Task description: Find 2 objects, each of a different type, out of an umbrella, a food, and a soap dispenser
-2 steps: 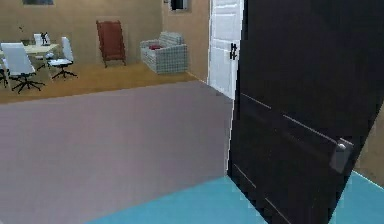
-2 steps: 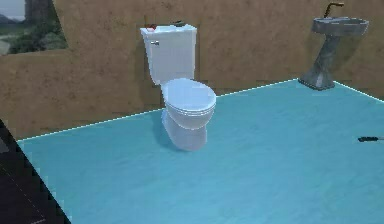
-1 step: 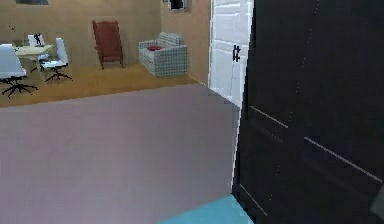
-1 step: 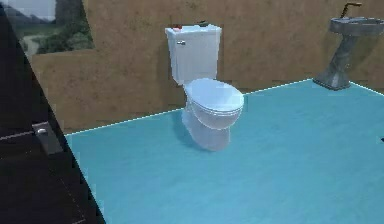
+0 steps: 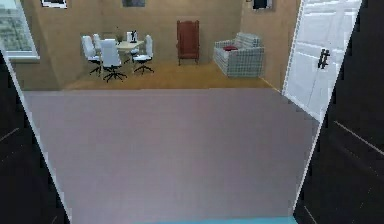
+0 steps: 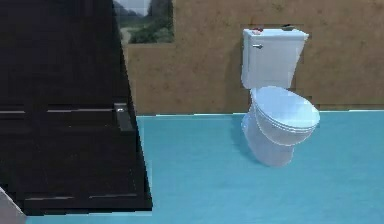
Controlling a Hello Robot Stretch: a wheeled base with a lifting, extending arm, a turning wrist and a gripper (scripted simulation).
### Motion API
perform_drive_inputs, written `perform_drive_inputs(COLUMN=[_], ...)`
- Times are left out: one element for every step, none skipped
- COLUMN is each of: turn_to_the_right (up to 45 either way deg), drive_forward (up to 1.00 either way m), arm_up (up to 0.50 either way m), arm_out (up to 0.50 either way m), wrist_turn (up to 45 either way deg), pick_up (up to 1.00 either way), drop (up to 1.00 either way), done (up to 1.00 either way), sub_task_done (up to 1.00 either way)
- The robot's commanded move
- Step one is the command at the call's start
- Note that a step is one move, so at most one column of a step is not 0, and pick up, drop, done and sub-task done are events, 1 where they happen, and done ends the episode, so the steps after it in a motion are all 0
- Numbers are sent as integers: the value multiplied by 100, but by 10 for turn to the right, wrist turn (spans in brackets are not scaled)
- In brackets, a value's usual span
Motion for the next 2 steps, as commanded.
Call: perform_drive_inputs(turn_to_the_right=[0,-240], drive_forward=[45,0], arm_up=[0,0], arm_out=[0,0], wrist_turn=[0,0], pick_up=[0,0], drop=[0,0], done=[0,0], sub_task_done=[0,0])
